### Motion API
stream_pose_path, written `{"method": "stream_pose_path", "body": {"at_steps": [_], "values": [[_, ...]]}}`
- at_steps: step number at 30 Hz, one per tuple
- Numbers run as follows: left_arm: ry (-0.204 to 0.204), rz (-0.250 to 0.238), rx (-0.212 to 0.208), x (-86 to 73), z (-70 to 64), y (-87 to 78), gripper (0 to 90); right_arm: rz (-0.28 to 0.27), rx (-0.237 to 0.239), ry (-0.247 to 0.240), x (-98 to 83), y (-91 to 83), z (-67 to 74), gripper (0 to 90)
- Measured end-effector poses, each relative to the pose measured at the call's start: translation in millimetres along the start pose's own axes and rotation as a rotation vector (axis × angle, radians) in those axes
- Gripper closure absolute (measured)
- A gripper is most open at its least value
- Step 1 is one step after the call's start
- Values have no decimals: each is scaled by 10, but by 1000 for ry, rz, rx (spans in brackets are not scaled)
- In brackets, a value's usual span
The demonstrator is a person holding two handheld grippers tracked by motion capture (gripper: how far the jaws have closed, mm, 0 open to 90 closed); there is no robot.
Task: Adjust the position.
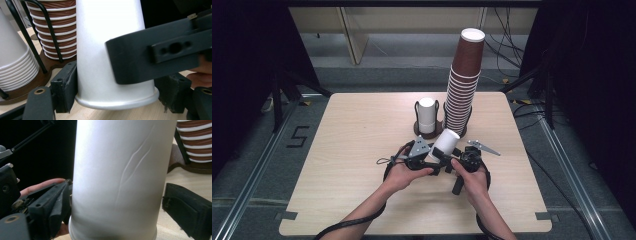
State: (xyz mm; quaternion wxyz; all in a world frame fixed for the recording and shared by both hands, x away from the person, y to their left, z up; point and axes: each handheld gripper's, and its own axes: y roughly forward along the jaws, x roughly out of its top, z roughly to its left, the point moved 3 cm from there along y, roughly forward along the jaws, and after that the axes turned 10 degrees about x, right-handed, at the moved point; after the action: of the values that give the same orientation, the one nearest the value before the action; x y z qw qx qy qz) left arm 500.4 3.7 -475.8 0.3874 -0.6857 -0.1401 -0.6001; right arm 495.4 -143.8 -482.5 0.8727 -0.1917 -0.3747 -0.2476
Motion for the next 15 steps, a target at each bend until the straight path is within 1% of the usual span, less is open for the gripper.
{"method": "stream_pose_path", "body": {"at_steps": [1,2,3,4,5,6,8,9,10,11,13,14,15], "values": [[4,0,-1,3,4,-1,261,0,0,0,0,0,0,64],[5,2,0,7,9,-4,262,1,8,-15,12,-10,10,48],[4,0,4,11,17,-4,262,5,16,-18,17,-19,19,44],[4,-3,7,14,24,-4,263,8,10,-4,18,-25,31,42],[3,2,10,17,31,-7,263,7,12,-20,25,-31,31,40],[-1,2,14,21,37,-10,264,11,21,-19,30,-39,38,38],[-2,-3,9,24,42,-8,265,13,16,-19,34,-50,44,38],[-1,-5,7,27,45,-9,266,9,19,-32,41,-66,50,39],[0,3,14,28,48,-17,266,9,19,-32,41,-66,50,39],[5,7,11,28,54,-19,267,15,24,-56,48,-88,46,40],[6,4,10,25,61,-15,267,22,22,-57,50,-104,51,40],[1,5,13,22,66,-13,268,26,28,-41,54,-131,73,40],[9,13,17,22,76,-19,268,19,22,-87,65,-137,42,40]]}}
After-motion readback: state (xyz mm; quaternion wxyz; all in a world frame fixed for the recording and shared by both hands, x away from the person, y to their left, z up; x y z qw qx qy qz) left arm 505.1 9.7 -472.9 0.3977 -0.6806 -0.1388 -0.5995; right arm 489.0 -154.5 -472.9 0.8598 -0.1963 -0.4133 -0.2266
